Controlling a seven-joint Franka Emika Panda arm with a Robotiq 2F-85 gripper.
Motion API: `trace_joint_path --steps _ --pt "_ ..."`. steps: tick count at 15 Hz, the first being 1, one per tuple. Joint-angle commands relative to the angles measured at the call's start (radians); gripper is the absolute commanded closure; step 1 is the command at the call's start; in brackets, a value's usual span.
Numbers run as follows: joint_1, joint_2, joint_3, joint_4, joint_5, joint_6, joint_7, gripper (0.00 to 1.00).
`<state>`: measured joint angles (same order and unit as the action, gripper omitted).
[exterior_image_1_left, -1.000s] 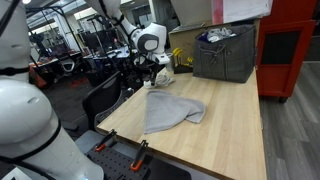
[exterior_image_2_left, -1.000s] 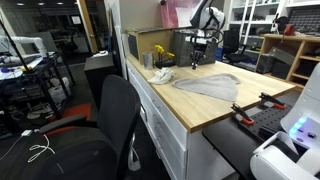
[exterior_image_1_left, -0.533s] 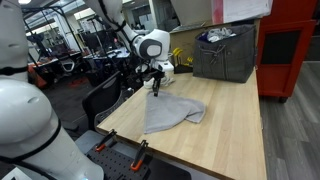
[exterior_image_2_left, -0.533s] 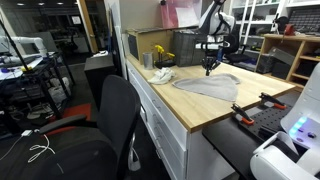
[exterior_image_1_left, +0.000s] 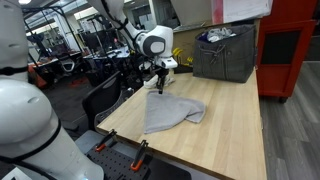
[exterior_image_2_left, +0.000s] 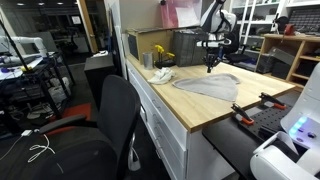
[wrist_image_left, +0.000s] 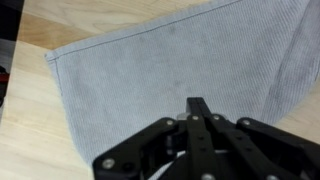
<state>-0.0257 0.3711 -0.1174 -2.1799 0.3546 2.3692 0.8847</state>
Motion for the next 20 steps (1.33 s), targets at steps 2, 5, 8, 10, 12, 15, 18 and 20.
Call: trace_joint_path --steps 2,5,8,10,12,15,18,20 --pt "0.004 0.060 -0.022 0.093 -0.065 -0.041 0.091 1.00" --pt "-0.005 0.082 -0.023 0.083 -0.073 -0.059 0.099 1.00" --pt "-0.009 0.091 -0.024 0.037 -0.066 -0.080 0.092 1.00" --pt "-0.009 0.101 -0.029 0.002 -0.066 -0.071 0.095 1.00" --pt "-0.011 0.128 -0.033 -0.003 -0.062 -0.068 0.096 1.00" --pt "-0.013 0.184 -0.032 0.011 -0.053 -0.058 0.096 1.00" --pt "-0.017 0.236 -0.026 0.019 -0.035 -0.047 0.091 1.00" --pt "-0.018 0.257 -0.023 0.032 -0.027 -0.047 0.089 1.00"
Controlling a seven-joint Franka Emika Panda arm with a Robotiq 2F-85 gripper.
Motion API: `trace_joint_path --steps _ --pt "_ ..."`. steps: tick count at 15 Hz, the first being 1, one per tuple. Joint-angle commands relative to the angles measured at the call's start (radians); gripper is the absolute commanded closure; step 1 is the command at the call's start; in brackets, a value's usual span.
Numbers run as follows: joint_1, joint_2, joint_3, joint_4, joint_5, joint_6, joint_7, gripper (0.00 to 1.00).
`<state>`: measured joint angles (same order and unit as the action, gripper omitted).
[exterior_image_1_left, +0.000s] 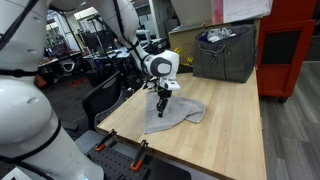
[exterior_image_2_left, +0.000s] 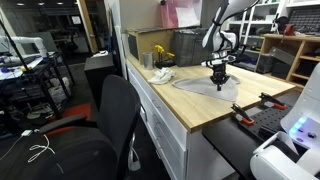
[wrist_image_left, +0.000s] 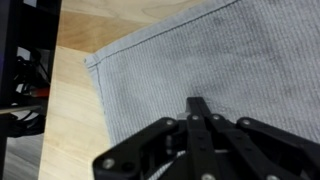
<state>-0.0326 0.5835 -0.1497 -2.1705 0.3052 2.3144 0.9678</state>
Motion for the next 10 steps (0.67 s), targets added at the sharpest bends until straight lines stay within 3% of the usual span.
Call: trace_joint_path --steps 1,10 --pt "-0.011 0.049 0.011 0.020 0.024 0.010 0.005 1.00" --pt "-0.010 0.032 0.024 -0.093 0.054 0.005 -0.011 1.00"
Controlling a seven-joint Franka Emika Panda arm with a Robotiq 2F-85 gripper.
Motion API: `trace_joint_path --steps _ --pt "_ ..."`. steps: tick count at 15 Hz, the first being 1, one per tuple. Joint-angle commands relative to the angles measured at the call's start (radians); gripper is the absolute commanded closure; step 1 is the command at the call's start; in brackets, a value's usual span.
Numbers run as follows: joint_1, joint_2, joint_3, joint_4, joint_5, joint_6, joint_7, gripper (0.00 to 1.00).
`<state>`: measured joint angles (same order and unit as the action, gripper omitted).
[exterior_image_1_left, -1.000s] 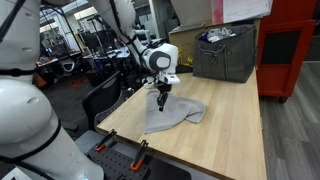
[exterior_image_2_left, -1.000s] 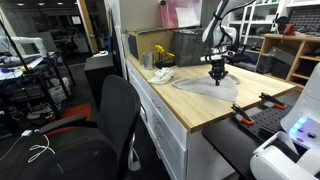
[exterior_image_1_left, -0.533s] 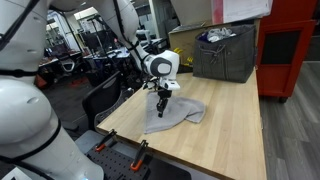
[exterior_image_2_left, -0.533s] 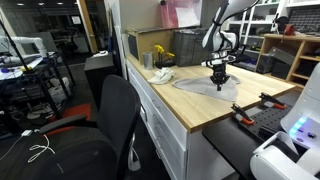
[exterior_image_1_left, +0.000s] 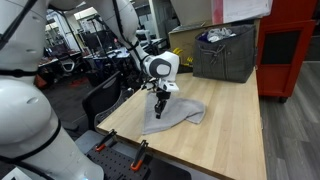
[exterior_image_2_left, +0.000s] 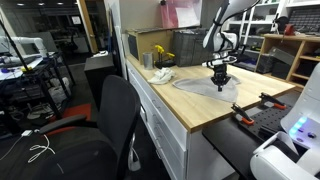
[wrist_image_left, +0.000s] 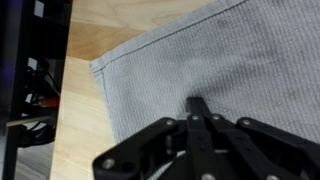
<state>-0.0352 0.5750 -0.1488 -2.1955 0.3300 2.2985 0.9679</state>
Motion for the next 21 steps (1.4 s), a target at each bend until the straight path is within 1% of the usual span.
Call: trace_joint_path --steps 1,8,10,12,13,18,21 --pt "-0.007 0.033 0.025 -0.084 0.033 0.012 -0.014 1.00" --pt "-0.005 0.000 0.032 -0.180 0.048 -0.062 -0.017 1.00" --pt "-0.007 -0.030 0.027 -0.200 0.061 -0.070 -0.013 1.00" --pt "-0.006 -0.077 0.018 -0.216 0.069 -0.057 -0.007 1.00" --pt "-0.002 -0.120 0.010 -0.229 0.064 -0.043 -0.004 1.00" --pt "0.019 -0.294 -0.018 -0.278 0.014 0.048 0.022 1.00" --pt "0.022 -0.349 -0.020 -0.241 -0.039 0.056 0.056 1.00"
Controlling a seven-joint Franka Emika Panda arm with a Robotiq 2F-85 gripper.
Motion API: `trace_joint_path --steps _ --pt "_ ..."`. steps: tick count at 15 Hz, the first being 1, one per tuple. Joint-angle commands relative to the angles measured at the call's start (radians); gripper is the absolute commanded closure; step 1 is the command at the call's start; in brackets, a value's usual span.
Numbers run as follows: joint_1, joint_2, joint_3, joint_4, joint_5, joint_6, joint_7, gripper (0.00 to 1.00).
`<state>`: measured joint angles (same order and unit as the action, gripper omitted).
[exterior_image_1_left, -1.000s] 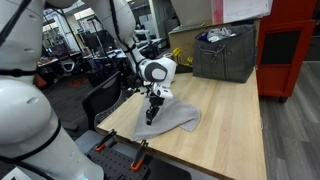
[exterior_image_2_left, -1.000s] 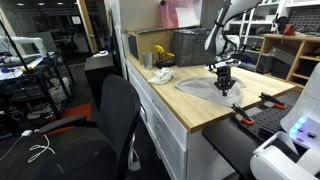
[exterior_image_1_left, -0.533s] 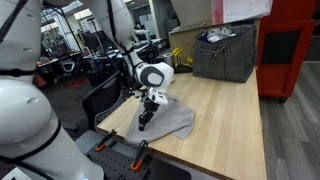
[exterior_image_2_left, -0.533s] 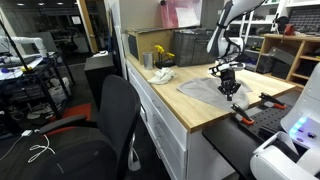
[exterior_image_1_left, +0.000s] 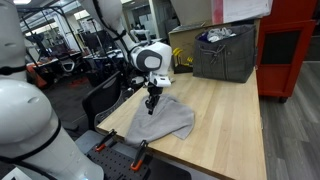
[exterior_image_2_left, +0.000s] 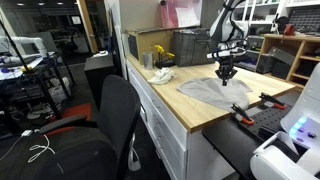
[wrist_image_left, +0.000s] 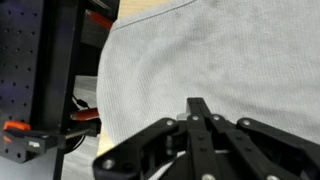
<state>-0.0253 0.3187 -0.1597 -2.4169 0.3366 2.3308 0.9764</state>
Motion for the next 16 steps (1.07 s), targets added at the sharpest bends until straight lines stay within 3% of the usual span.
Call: trace_joint_path --steps 1,5,14,15,16 --pt "0.009 -0.099 -0.002 0.001 -0.056 0.022 0.058 1.00" --pt "0.011 -0.071 0.018 0.108 -0.094 0.027 0.084 1.00" --pt "0.035 0.083 -0.017 0.342 -0.321 0.007 0.257 1.00" --pt "0.033 0.101 -0.015 0.361 -0.320 0.000 0.267 0.78" --pt "0.034 0.103 -0.011 0.367 -0.313 -0.001 0.275 0.72"
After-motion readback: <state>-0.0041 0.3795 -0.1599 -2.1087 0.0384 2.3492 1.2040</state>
